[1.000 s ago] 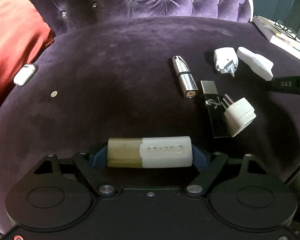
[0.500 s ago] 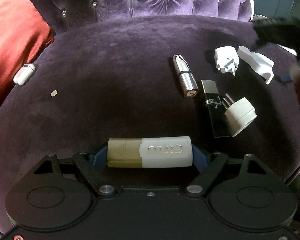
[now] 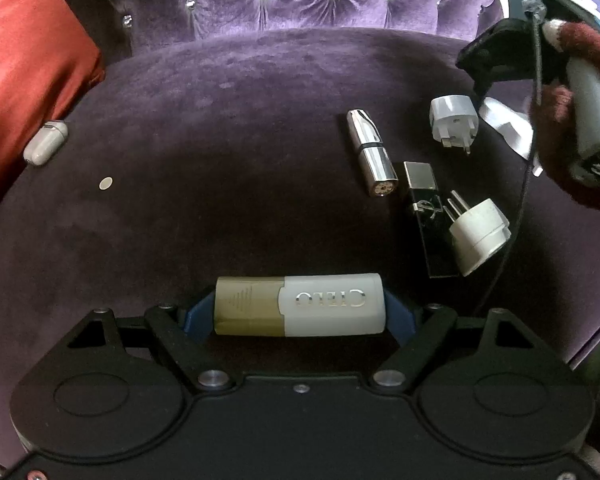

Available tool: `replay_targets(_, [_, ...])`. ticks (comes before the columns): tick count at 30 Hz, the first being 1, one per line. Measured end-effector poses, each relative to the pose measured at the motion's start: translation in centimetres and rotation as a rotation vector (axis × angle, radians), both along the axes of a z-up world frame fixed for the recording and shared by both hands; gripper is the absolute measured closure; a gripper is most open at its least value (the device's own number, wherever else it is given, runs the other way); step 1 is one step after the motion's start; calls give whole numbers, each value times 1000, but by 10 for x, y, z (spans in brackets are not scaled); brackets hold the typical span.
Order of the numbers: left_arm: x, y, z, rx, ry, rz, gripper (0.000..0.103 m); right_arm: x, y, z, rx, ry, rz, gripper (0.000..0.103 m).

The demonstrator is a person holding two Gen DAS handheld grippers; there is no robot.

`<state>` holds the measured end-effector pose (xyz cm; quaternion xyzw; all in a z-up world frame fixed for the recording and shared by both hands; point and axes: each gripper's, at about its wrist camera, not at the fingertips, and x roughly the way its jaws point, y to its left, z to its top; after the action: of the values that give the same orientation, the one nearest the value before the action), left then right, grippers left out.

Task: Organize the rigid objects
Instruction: 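Close the left tool on the white-and-gold tube while the right tool grasps the white plastic clip, then carry tube and clip to the basket and open both tools to release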

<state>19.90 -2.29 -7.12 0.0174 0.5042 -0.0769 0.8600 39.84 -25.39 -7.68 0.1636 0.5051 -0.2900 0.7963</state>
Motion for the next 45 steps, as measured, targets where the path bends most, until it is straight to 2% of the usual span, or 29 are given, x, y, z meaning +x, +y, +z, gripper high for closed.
replay_targets(4, [0,3,1,-19,-4,4,24,-19,-5,5,10,-8,60,15])
replay_targets(9, [1,22,7,-116,1,54,24,-72,-15,25,-29,-84,129,15])
replay_targets(14, [-9,27,22,-120,-43,63,24,-136,-24,44,14,-172,188,15])
replay_targets(18, [-26,27,38,-90,-67,47,24,-193,-21,58,63,-227,238,14])
replay_targets(25, [-82,30,56,-65,-59,7,24,-279,5,69,109,-271,374,14])
replay_targets(34, [-158,33,64,-54,-33,3,24,-375,53,70,91,-314,564,14])
replay_targets(39, [-185,29,65,-52,-37,3,24,-412,65,66,59,-322,600,14])
replay_targets(45, [-217,20,68,-39,-68,-13,24,-450,64,71,91,-363,588,14])
